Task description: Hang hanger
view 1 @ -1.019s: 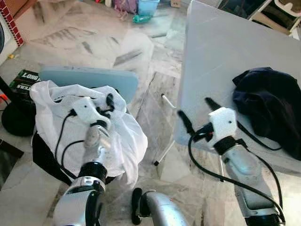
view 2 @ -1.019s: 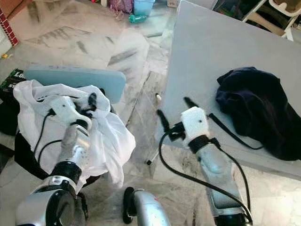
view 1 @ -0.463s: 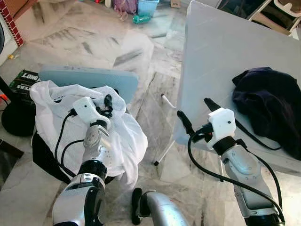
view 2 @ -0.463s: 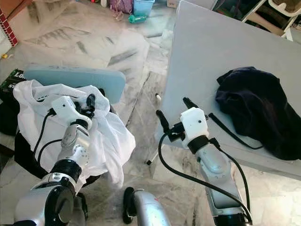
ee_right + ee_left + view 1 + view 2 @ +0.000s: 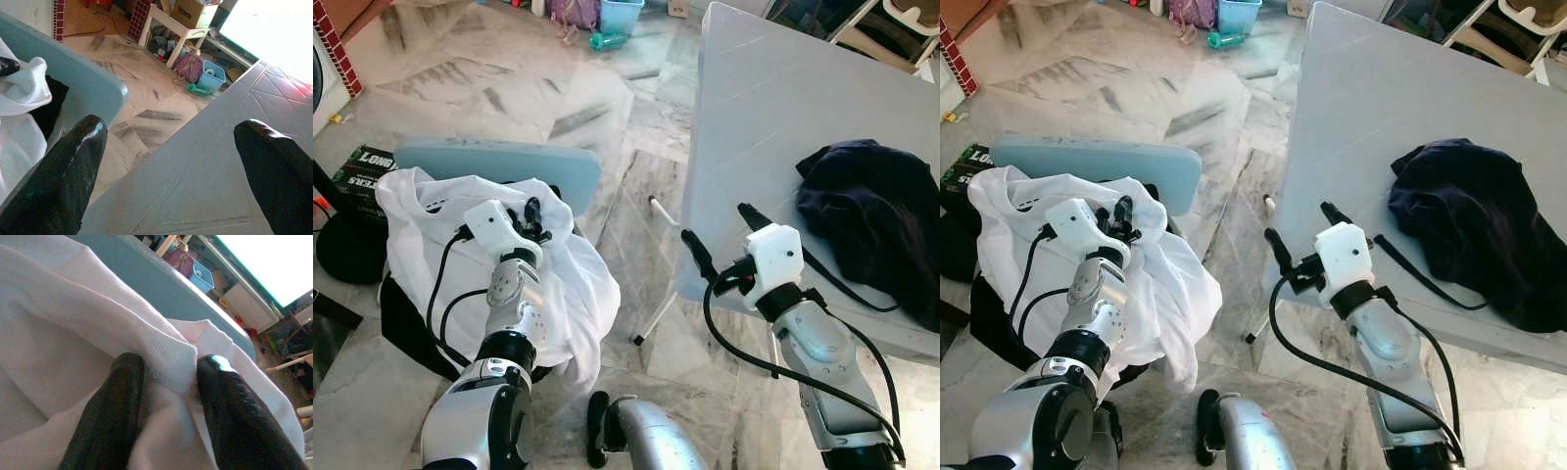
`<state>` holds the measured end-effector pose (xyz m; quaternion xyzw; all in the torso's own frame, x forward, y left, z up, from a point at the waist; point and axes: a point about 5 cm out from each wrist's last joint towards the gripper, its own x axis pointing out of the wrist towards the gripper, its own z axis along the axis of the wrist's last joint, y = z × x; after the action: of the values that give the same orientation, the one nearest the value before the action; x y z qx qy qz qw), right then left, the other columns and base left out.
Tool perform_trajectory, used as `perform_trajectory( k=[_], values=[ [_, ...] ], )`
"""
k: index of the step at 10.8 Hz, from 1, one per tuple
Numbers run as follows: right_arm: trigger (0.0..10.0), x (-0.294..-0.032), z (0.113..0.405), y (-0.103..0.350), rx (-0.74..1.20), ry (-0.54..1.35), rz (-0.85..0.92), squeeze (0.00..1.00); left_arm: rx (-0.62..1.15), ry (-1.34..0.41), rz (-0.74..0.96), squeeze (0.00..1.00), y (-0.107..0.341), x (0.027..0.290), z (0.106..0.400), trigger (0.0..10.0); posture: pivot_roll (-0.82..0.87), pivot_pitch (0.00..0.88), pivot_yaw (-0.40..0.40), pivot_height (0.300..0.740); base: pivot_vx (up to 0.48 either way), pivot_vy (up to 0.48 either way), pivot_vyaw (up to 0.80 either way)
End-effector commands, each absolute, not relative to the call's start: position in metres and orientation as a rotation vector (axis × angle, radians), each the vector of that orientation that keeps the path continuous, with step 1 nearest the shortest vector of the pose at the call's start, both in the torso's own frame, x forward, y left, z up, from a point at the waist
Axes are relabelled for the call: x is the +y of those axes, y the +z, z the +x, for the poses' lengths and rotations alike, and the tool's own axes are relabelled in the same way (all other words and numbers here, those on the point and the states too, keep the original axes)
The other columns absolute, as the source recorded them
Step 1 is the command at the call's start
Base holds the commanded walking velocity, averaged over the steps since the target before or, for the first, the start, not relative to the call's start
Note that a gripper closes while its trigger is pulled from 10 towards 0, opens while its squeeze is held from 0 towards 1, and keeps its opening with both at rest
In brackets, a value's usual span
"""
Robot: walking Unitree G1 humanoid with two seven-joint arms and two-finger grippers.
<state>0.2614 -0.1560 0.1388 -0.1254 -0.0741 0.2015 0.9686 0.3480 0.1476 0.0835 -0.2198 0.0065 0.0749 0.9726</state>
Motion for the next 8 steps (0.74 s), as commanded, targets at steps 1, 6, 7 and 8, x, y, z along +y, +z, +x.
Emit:
perform_trajectory(
  k=[1,6,7,8],
  values=[
    [10.0,-0.161,0.261,0.134,-0.130,0.393,-0.258,0.00,0.028,0.137,-0.438,0.00,0.081,0.141,0.347,0.0,-0.16,0.206,-0.233,0.740,0.000,0.000,0.00],
    [10.0,-0.160,0.261,0.133,-0.130,0.393,-0.256,0.00,-0.030,0.095,-0.283,0.00,0.086,0.136,0.344,0.0,-0.15,0.205,-0.230,0.740,0.000,0.000,0.00],
    [10.0,-0.159,0.261,0.132,-0.129,0.396,-0.254,0.00,-0.051,0.039,-0.212,0.00,0.085,0.130,0.340,0.0,-0.15,0.206,-0.229,0.740,0.000,0.000,0.00],
    [10.0,-0.159,0.262,0.131,-0.129,0.398,-0.252,0.00,-0.049,0.024,-0.203,0.00,0.083,0.129,0.338,0.0,-0.14,0.206,-0.226,0.740,0.000,0.000,0.00]
  ],
)
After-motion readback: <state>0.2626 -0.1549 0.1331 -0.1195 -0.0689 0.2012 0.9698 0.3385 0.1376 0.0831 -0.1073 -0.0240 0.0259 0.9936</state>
